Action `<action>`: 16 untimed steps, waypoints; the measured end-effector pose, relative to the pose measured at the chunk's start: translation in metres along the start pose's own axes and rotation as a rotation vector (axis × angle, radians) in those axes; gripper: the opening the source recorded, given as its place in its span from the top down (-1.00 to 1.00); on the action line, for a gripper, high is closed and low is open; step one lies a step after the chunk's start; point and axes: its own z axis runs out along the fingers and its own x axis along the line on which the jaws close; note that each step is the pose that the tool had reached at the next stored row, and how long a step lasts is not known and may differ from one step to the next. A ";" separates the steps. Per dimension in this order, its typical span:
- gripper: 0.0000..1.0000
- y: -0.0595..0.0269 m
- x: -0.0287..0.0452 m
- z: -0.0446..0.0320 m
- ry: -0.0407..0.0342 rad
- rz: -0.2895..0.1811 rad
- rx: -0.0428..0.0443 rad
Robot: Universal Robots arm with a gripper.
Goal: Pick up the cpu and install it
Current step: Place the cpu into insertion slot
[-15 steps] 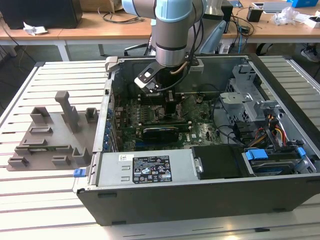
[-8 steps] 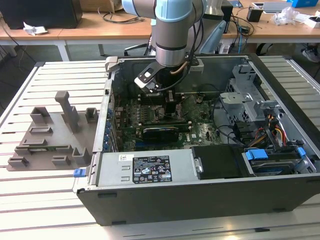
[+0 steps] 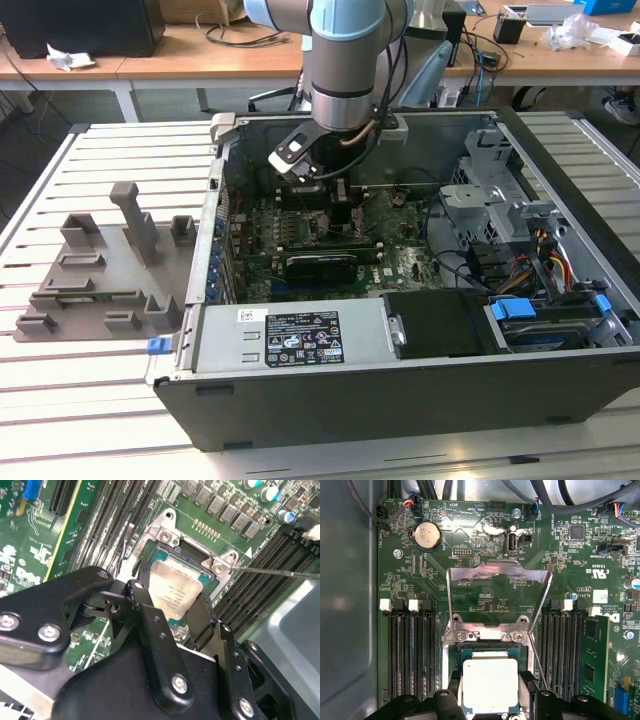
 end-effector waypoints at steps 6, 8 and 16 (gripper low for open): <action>-0.07 0.0012 -0.0001 0.0008 -0.0007 0.027 0.0017; -0.07 0.0016 0.0000 0.0020 -0.0014 0.026 0.0020; -0.07 0.0017 0.0004 0.0037 0.0002 0.021 0.0016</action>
